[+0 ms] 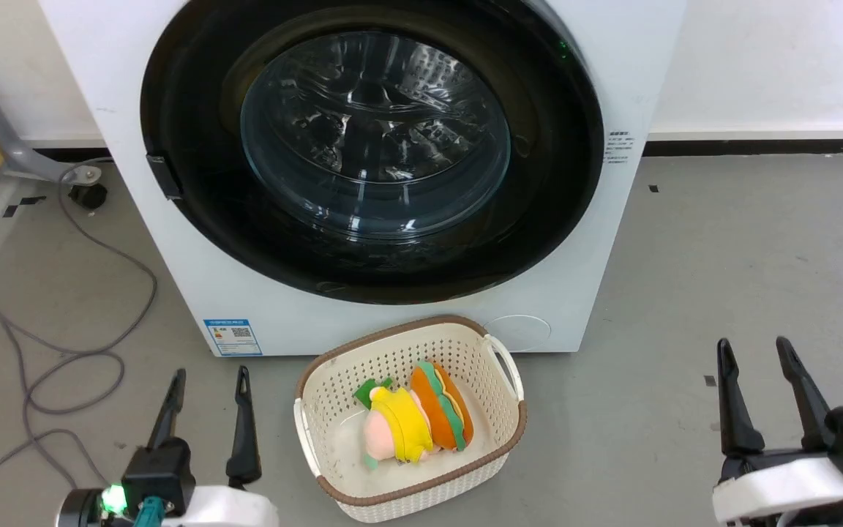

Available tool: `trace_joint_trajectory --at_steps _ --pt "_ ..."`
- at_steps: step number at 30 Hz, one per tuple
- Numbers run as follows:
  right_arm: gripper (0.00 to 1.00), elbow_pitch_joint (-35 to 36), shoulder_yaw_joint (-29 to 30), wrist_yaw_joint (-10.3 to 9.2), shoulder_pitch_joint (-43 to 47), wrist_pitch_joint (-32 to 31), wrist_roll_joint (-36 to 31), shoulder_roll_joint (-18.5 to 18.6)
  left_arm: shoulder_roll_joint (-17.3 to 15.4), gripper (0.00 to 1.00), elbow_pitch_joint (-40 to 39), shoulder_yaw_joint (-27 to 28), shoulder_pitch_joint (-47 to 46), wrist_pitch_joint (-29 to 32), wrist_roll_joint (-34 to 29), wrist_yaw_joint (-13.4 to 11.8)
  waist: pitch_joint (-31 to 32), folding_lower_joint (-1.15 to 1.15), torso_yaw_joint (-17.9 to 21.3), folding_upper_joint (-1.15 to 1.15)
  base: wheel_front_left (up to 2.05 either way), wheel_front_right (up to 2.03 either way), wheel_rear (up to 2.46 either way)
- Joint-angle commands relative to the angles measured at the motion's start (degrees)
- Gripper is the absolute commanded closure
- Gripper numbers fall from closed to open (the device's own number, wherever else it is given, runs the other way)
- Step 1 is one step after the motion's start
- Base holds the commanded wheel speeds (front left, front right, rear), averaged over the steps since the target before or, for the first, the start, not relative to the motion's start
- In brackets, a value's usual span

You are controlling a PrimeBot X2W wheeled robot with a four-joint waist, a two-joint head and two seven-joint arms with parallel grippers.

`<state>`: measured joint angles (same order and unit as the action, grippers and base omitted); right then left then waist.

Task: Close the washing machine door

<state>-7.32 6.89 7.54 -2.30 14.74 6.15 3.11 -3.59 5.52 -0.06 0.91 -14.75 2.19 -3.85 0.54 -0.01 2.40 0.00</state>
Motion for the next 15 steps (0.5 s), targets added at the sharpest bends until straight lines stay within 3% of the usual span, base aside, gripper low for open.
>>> trace_joint_trajectory --at_steps 1,2,3,15 --pt "0.00 0.47 -0.18 -0.05 1.06 0.26 0.56 -0.23 -0.15 0.00 0.23 -0.07 0.96 -0.25 0.09 0.32 0.02 0.01 0.08 0.00 0.00 0.00 0.00" --pt "0.00 0.64 -0.22 -0.05 1.39 0.26 0.59 -0.23 -0.17 0.00 0.42 -0.15 1.17 -0.25 -0.04 0.35 0.00 0.01 0.07 0.00 0.00 0.00 0.00" --pt "1.00 0.28 -0.14 0.00 0.83 -0.02 0.04 0.00 0.03 1.00 0.34 -0.18 0.56 0.06 0.00 -0.01 0.03 0.01 0.07 0.00 0.00 0.00 0.00" --pt "1.00 0.72 -0.56 0.00 0.95 -1.05 -0.52 -0.01 0.17 1.00 -0.01 -0.23 0.46 1.09 -0.15 0.25 0.00 0.01 -0.09 0.00 0.00 0.00 0.00"
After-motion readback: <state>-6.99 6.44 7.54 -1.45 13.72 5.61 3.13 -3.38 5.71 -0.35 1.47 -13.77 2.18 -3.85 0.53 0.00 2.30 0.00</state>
